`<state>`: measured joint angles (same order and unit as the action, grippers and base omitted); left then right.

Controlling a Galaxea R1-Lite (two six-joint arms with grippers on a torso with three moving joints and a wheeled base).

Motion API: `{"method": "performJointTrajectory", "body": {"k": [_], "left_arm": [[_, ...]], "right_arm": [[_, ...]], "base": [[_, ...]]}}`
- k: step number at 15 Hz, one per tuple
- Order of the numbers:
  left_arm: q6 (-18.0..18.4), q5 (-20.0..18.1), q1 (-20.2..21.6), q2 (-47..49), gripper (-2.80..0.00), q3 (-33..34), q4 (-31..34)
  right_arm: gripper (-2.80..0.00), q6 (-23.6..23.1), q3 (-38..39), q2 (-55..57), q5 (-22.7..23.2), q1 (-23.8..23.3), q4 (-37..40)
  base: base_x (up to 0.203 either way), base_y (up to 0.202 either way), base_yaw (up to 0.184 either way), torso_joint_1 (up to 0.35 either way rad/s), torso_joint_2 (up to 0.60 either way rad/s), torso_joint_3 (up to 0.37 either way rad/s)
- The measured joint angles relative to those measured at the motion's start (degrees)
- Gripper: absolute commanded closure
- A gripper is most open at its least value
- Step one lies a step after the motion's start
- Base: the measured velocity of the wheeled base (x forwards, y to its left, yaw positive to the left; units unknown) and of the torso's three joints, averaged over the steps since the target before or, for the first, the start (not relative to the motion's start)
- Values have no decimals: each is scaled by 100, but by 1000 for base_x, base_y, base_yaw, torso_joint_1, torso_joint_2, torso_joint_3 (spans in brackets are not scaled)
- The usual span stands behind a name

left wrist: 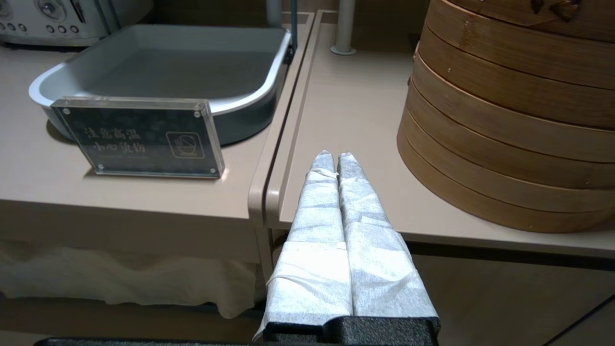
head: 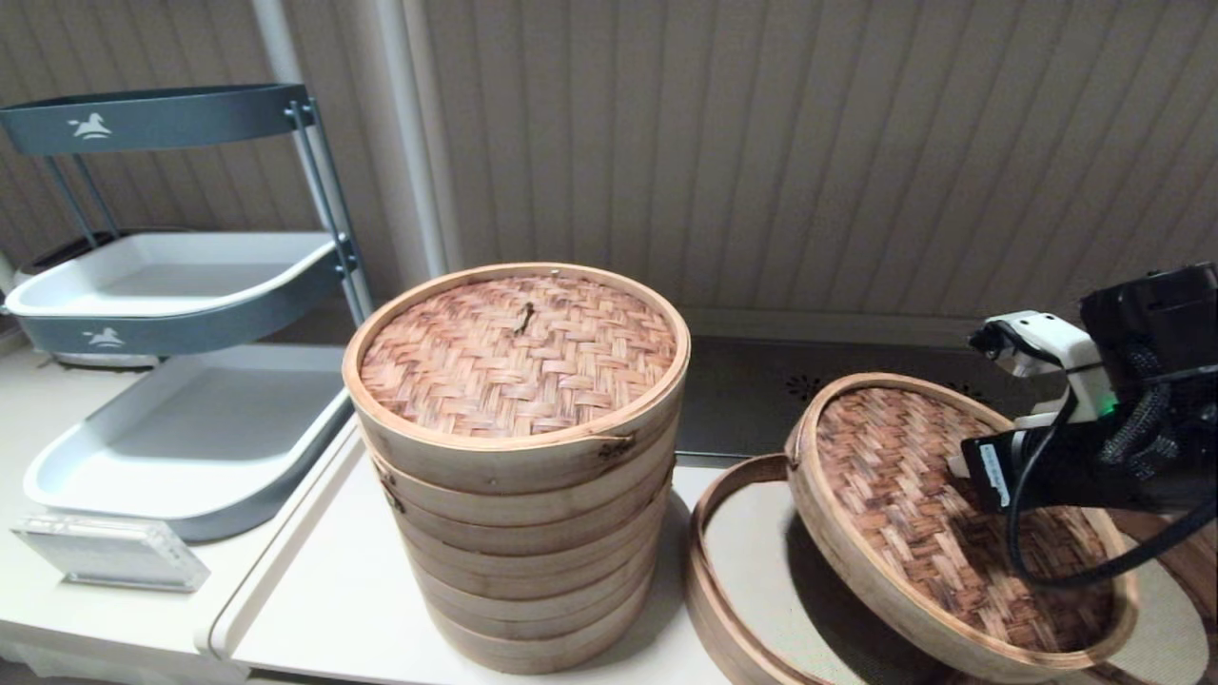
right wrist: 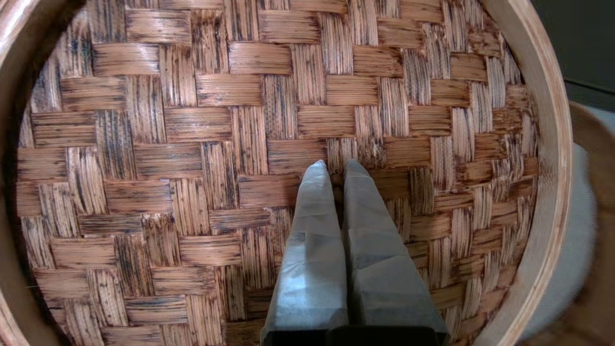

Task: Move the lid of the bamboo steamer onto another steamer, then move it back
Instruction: Put the steamer

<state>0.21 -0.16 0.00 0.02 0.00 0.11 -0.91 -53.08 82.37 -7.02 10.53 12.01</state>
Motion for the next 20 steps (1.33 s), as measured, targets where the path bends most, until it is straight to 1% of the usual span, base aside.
{"method": "performJointTrajectory", "body": {"k": [4, 7, 12, 14, 20], "left_arm": [[1, 0, 0, 0, 0, 0, 0], [1, -2, 0, 0, 0, 0, 3], [1, -2, 0, 0, 0, 0, 2], [-1, -2, 0, 0, 0, 0, 2], [3, -2, 0, 0, 0, 0, 7]], "right_arm": [[0, -193, -264, -33, 38, -659, 396], [0, -311, -348, 61, 149, -1268, 447], [0, -573, -394, 355, 590, -2190, 427], [0, -731, -397, 465, 695, -2568, 436], [0, -1069, -281, 586, 851, -3193, 454]], "base": [[0, 0, 0, 0, 0, 0], [0, 0, 0, 0, 0, 0], [0, 0, 0, 0, 0, 0], [0, 0, 0, 0, 0, 0], [0, 0, 0, 0, 0, 0]]}}
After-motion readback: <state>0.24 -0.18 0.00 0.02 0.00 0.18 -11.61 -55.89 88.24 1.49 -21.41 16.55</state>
